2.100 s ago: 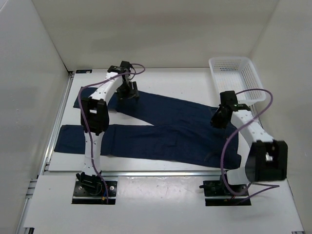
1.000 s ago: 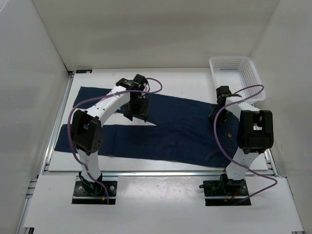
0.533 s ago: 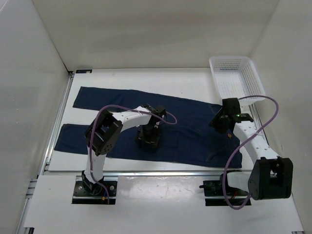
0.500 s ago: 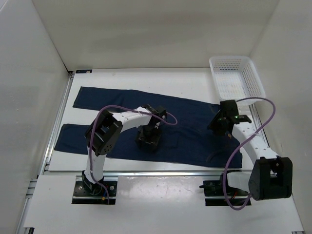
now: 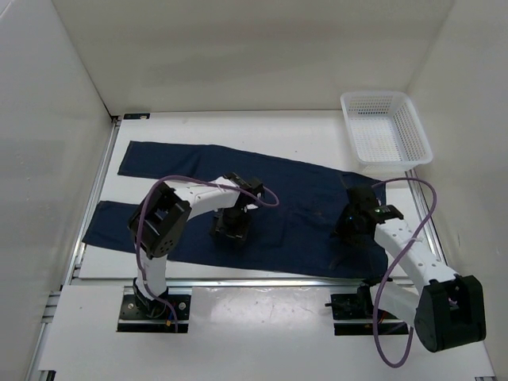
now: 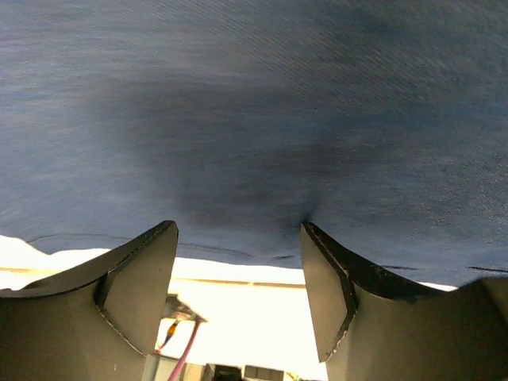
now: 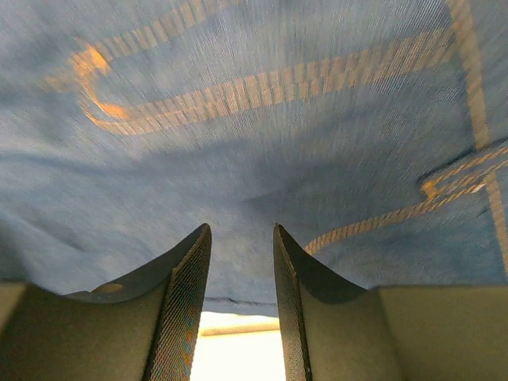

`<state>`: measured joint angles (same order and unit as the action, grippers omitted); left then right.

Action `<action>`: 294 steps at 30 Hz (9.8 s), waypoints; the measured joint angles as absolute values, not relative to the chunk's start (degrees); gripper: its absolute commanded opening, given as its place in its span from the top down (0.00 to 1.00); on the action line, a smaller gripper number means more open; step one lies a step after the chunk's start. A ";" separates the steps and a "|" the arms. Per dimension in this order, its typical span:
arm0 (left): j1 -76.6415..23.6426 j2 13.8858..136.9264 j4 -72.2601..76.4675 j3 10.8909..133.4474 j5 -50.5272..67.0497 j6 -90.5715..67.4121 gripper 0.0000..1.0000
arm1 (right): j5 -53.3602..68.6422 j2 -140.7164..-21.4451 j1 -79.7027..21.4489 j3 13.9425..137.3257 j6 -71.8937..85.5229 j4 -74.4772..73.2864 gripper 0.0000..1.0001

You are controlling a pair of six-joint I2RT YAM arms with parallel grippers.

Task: Fold and stack the trousers
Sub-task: Flatten the trousers out, then fold the trousers

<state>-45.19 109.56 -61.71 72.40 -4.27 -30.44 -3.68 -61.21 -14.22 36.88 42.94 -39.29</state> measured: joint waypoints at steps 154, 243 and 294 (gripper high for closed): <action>-26.39 144.09 -68.20 137.45 11.97 -19.44 0.27 | -16.78 -73.93 -39.97 57.32 48.53 -43.72 0.46; 29.78 105.49 -59.70 85.91 -10.31 -33.08 0.21 | -6.33 -56.80 -7.68 58.50 30.81 -50.26 0.41; 26.22 104.79 -55.20 70.35 -8.54 -33.12 0.09 | -8.80 -54.30 -7.57 64.07 35.18 -53.91 0.38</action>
